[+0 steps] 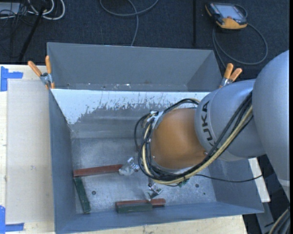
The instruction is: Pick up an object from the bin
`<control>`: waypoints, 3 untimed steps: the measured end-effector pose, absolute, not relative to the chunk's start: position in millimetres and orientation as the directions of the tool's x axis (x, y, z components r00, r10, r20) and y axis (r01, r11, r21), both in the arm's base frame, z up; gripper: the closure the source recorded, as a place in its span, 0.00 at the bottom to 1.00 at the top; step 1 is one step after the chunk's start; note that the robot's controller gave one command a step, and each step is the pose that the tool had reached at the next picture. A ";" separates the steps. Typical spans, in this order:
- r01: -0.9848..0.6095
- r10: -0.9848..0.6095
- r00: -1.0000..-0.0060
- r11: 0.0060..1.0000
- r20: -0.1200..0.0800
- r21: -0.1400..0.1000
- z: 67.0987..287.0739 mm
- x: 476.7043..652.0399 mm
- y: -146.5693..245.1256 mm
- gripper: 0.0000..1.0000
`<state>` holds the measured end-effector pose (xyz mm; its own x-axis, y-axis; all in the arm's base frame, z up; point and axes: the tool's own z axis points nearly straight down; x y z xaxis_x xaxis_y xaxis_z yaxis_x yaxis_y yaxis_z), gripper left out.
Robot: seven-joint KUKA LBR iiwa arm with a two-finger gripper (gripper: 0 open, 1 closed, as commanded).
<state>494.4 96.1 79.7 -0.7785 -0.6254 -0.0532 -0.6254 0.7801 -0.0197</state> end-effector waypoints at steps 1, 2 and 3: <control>-0.694 -0.694 -0.719 0.720 -0.022 -0.013 95.5 488.2 106.4 0.00; -0.756 -0.756 -0.654 0.654 0.000 0.002 137.2 488.7 130.3 0.00; -0.606 -0.606 -0.796 0.796 -0.004 -0.001 127.3 511.6 163.5 0.00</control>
Offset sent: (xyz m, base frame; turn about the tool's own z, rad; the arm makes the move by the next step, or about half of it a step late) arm 0.0034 0.0602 0.1061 0.0267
